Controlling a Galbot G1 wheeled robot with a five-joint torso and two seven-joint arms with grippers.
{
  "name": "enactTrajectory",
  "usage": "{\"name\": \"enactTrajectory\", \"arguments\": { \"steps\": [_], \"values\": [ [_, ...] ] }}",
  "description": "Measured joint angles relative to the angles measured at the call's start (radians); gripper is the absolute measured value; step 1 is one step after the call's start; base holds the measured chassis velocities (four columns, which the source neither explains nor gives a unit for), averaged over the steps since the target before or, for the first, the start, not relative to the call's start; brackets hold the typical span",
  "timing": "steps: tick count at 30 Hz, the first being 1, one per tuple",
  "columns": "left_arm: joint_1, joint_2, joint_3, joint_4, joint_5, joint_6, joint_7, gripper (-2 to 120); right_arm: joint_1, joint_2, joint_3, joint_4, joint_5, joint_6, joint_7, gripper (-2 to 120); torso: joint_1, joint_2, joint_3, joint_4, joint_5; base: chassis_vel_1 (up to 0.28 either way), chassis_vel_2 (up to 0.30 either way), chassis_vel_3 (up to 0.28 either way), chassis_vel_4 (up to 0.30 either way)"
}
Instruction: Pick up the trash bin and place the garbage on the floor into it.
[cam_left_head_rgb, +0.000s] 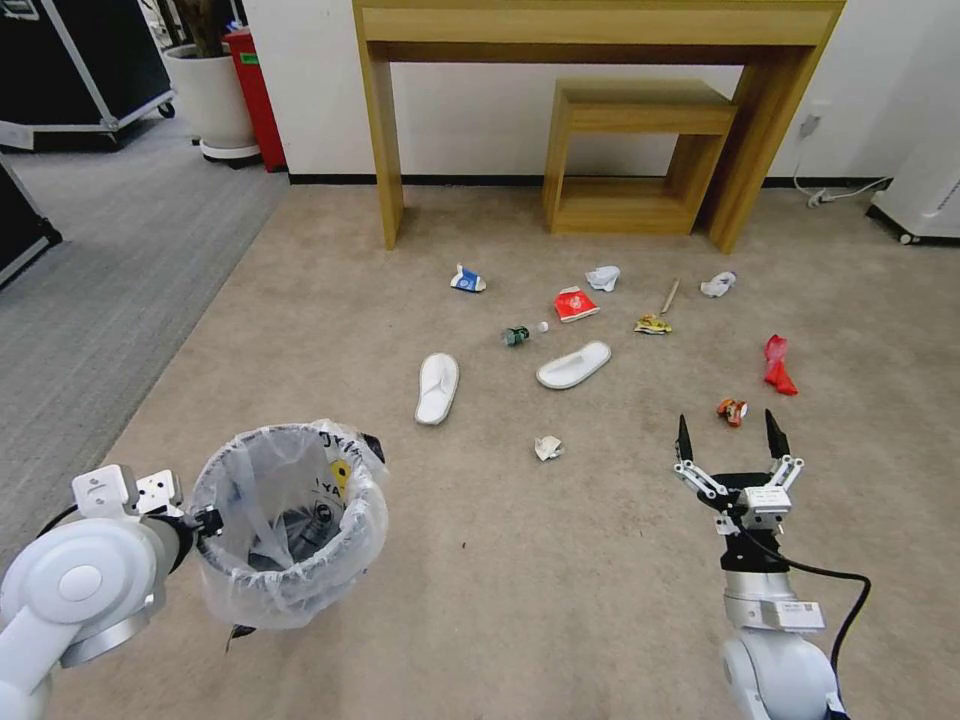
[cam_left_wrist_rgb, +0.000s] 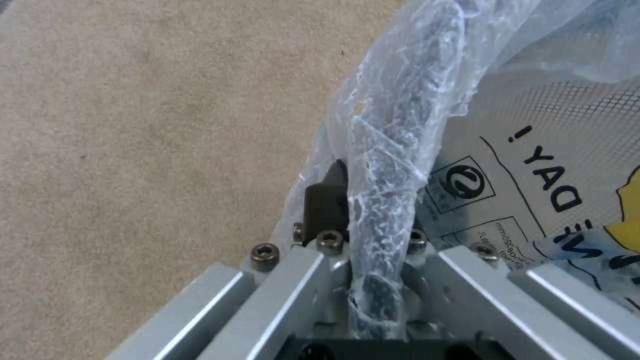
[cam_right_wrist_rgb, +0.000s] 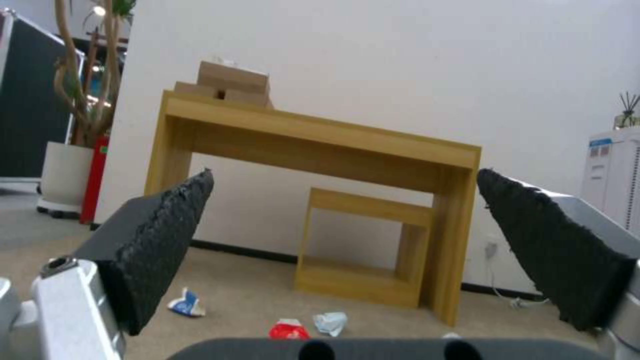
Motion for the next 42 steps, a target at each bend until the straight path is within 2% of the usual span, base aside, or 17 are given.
{"name": "enactTrajectory", "arguments": {
  "steps": [11,23,42],
  "values": [
    [0.008,-0.025,-0.004,-0.021,-0.047,0.029,-0.020,0,0.033,-0.012,-0.009,-0.026,0.018,-0.015,-0.005,100,0.000,0.000,0.000,-0.0001,0.0001,0.000,0.000,0.000,0.000],
    [0.016,-0.038,-0.029,-0.039,-0.103,0.036,-0.051,0,0.071,-0.006,-0.031,-0.073,0.041,-0.006,-0.078,100,0.000,0.000,0.000,0.0000,0.0000,-0.017,0.021,0.015,-0.020],
    [0.013,-0.026,-0.043,-0.039,-0.124,0.017,-0.066,0,0.077,-0.015,-0.051,-0.079,0.041,-0.006,-0.077,100,0.000,0.000,0.000,-0.0001,0.0001,-0.107,0.100,0.111,-0.109]
  ]
}}
